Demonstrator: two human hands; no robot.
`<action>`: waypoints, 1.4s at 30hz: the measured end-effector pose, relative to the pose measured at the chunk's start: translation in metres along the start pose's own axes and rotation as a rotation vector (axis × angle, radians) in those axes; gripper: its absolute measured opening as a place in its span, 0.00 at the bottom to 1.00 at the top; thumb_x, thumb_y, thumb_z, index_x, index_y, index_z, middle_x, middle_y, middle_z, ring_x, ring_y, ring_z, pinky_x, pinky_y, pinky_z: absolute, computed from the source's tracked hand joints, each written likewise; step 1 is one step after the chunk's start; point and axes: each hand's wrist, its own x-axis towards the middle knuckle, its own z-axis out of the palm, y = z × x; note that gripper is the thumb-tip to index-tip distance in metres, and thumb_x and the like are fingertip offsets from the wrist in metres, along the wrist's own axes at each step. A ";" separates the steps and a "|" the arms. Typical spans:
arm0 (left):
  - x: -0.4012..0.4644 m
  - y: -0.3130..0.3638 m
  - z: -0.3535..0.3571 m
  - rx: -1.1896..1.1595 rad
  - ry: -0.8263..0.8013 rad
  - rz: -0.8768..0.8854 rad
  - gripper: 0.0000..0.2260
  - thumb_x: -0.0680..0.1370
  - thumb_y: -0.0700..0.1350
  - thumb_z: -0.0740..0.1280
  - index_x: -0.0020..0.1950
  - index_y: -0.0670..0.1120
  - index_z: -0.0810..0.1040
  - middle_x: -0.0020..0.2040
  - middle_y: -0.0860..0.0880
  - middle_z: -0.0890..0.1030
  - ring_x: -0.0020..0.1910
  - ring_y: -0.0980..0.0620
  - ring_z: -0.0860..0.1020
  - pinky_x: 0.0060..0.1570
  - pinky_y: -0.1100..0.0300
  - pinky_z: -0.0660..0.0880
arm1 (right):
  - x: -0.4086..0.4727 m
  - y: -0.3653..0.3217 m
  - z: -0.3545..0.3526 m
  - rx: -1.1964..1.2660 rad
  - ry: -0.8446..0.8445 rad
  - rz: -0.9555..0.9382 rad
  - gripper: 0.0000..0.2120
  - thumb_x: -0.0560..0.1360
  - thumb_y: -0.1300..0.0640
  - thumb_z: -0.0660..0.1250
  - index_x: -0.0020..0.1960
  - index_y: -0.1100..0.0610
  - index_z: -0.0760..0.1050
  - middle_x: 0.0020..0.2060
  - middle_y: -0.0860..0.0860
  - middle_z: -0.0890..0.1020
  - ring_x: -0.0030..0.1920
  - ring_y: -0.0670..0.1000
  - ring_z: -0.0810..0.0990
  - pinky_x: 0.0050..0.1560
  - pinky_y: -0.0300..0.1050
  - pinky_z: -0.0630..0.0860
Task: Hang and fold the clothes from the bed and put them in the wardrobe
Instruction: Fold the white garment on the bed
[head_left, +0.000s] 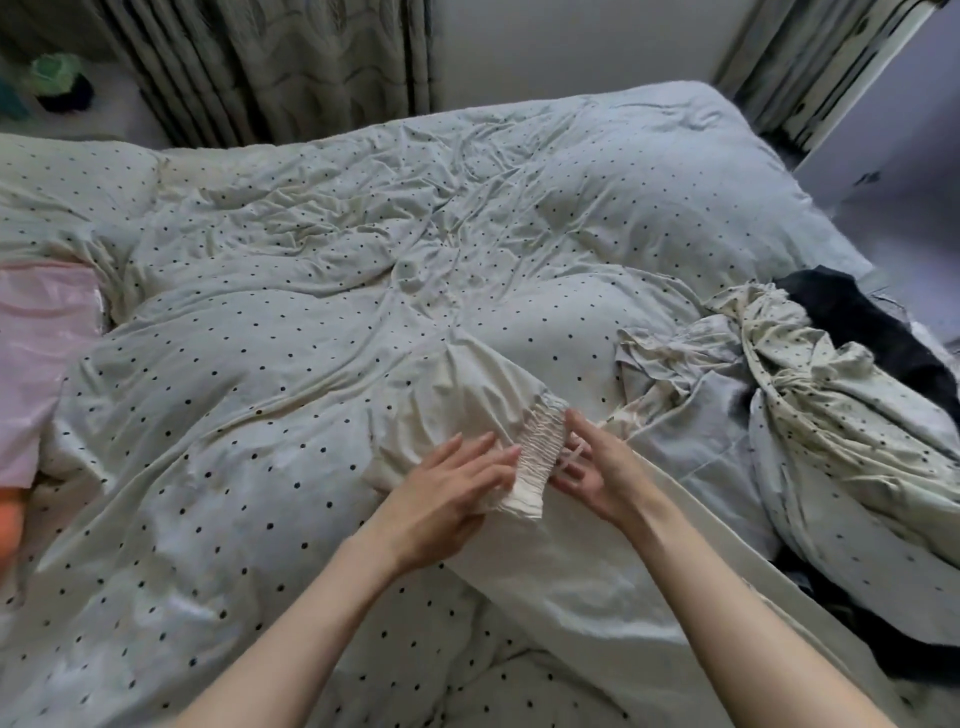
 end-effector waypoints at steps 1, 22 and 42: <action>-0.003 0.001 0.006 0.051 -0.038 0.002 0.19 0.76 0.40 0.63 0.67 0.50 0.70 0.75 0.58 0.53 0.76 0.51 0.48 0.74 0.53 0.37 | 0.000 0.004 0.001 -0.027 0.047 -0.044 0.06 0.76 0.54 0.65 0.48 0.57 0.75 0.40 0.54 0.81 0.37 0.51 0.81 0.37 0.44 0.77; 0.045 -0.064 -0.017 -0.457 0.107 -0.885 0.04 0.69 0.44 0.72 0.40 0.45 0.80 0.42 0.45 0.83 0.46 0.46 0.81 0.43 0.57 0.75 | 0.016 0.101 0.037 -1.365 0.099 -0.495 0.31 0.80 0.48 0.57 0.77 0.53 0.48 0.77 0.56 0.44 0.76 0.57 0.39 0.74 0.48 0.40; 0.078 -0.001 -0.027 0.020 -0.333 -0.531 0.33 0.74 0.57 0.67 0.75 0.50 0.58 0.66 0.44 0.67 0.65 0.44 0.68 0.60 0.50 0.70 | 0.020 0.031 0.003 0.127 0.246 -0.148 0.16 0.83 0.48 0.50 0.58 0.58 0.70 0.53 0.56 0.79 0.46 0.52 0.80 0.46 0.48 0.78</action>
